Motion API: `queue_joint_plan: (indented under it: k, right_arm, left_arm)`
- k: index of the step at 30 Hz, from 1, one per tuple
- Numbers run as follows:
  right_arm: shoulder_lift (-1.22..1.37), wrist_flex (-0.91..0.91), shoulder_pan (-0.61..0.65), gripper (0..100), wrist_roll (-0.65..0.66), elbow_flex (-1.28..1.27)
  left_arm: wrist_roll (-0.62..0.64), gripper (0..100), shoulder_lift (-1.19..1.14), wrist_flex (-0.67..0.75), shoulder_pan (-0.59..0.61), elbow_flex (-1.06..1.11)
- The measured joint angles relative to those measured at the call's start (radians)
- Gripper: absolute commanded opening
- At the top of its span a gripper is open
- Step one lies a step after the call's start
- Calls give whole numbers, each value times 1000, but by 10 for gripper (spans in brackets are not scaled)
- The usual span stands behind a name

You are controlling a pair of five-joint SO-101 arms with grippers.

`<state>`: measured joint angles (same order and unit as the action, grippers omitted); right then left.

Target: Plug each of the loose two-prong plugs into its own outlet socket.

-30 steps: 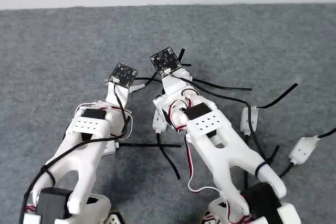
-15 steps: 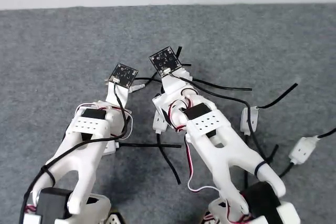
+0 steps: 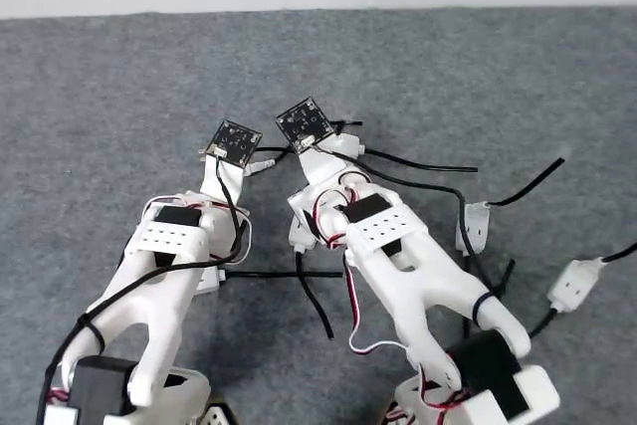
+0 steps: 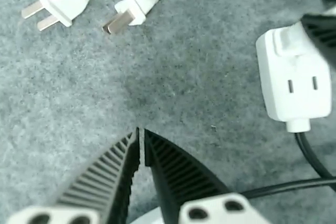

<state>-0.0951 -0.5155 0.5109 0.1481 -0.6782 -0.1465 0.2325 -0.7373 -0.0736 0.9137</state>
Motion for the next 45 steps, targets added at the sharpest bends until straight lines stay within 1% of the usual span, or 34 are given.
queue_joint_plan:
  k: [8, 11, 14, 17, 21, 23, 25, 27, 29, 31, 35, 37, 38, 40, 42, 43, 44, 45]
  right_arm:
    - [8, -86, 8, 7, 21, 14]
    - [20, -135, 25, 9, 60, 40]
    - [55, -163, 32, 32, 44, 83]
    - [84, -189, 35, 148, -60, 132]
    - [124, -275, 66, 315, -292, 160]
    - [126, -331, 87, 363, -434, 186]
    - [126, -374, 106, 380, -572, 207]
    - [126, -397, 120, 380, -697, 213]
    - [126, -404, 140, 380, -783, 213]
    - [126, -399, 155, 380, -818, 213]
    - [187, -331, 176, 375, -830, 213]
    - [247, -279, 176, 325, -830, 213]
    - [282, -264, 175, 276, -830, 224]
    - [336, -272, 166, 146, -833, 272]
    - [373, -328, 143, 12, -835, 333]
    - [388, -364, 132, 3, -833, 365]
    - [400, -397, 120, 27, -818, 394]
    - [407, -431, 104, 19, -789, 419]
  left_arm:
    - [0, 13, 0, 0, 0, 0]
    - [0, 13, 0, 0, 0, 0]
    - [0, 13, 0, 0, 3, 0]
    - [0, 13, 0, 0, 14, 0]
    - [3, 13, 0, 0, 61, 0]
    - [6, 13, 0, 0, 98, -12]
    - [26, 14, 0, 0, 144, -35]
    - [83, 15, 0, 0, 193, -58]
    - [150, 15, 0, 0, 245, -86]
    - [203, 15, 0, 0, 287, -110]
    - [270, 15, 0, 0, 347, -133]
    - [298, 15, 0, 0, 371, -143]
    - [305, 15, 0, 0, 381, -144]
    - [313, 15, 0, 14, 388, -144]
    - [315, 15, 0, 18, 388, -144]
    - [316, 15, 0, 18, 388, -144]
    - [316, 15, 0, 18, 388, -144]
    - [316, 15, 0, 18, 388, -144]
